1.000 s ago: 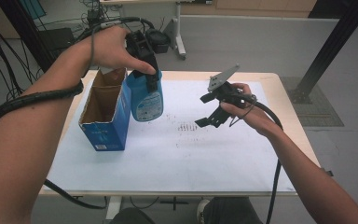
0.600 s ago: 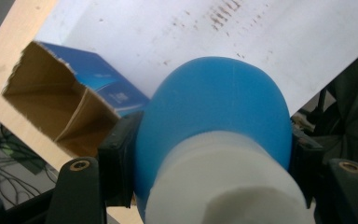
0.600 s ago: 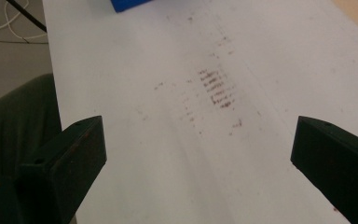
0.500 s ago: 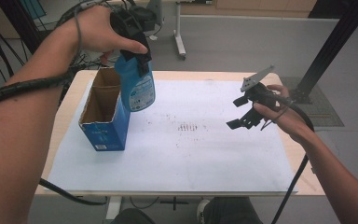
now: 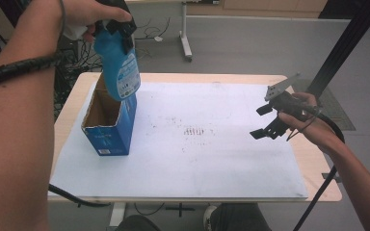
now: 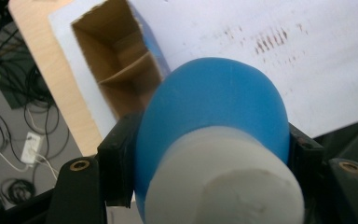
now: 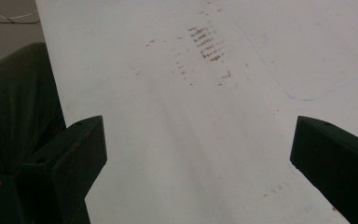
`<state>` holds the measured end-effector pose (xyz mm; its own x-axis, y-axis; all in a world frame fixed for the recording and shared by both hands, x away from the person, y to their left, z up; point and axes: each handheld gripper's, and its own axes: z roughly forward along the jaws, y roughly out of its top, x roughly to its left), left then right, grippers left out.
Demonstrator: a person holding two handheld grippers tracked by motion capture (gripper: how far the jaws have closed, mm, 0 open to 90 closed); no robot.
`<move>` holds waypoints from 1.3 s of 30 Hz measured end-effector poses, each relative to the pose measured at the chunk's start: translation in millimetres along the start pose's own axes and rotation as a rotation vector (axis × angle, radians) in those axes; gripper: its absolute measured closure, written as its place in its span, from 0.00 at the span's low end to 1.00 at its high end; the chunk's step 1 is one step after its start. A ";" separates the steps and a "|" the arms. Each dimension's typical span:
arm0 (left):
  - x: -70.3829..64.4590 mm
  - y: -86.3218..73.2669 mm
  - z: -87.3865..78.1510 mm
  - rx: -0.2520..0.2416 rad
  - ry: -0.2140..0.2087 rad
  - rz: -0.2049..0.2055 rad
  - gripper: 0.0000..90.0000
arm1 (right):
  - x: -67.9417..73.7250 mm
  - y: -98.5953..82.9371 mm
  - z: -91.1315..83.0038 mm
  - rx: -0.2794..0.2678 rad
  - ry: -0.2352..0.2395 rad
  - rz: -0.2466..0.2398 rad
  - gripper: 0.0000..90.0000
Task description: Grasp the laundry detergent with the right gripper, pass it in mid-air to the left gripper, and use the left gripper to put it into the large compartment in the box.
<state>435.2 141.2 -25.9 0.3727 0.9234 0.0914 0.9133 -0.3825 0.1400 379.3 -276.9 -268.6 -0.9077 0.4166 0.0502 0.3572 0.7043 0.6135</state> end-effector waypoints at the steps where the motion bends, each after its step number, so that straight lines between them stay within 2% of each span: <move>1: 3.0 -0.5 -1.4 -0.004 -0.001 -0.025 0.40 | 0.0 -1.0 -1.2 0.000 -0.001 0.001 0.04; 6: 17.2 -1.1 -8.9 -0.017 0.009 -0.146 0.40 | -0.9 -4.4 -6.7 0.006 -0.008 0.006 0.04; 10: 24.7 0.0 -13.4 -0.016 0.029 -0.223 0.40 | -0.9 -4.9 -9.5 0.008 -0.014 -0.001 0.04; 15: 30.4 2.4 -17.5 -0.020 0.032 -0.293 0.40 | 0.5 -3.7 -10.3 0.018 -0.019 -0.013 0.04; 20: 39.1 2.1 -18.8 -0.035 0.008 -0.377 0.40 | 1.9 -2.5 -10.1 0.033 -0.027 -0.023 0.04; 27: 49.9 0.5 -12.1 -0.034 0.017 -0.455 0.40 | 1.4 -3.7 -10.4 0.034 -0.036 -0.025 0.04; 33: 53.5 -0.3 -4.3 -0.017 0.049 -0.479 0.40 | 0.8 -5.3 -10.9 0.040 -0.041 -0.029 0.04; 39: 58.5 -3.6 0.8 -0.027 0.048 -0.502 0.40 | 0.9 -4.8 -12.1 0.041 -0.048 -0.038 0.04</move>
<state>453.8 196.6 -21.9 -0.1198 0.9915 0.0515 0.9731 0.1070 0.2040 374.1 -286.8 -262.0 -0.9096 0.4153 -0.0108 0.3322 0.7428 0.5812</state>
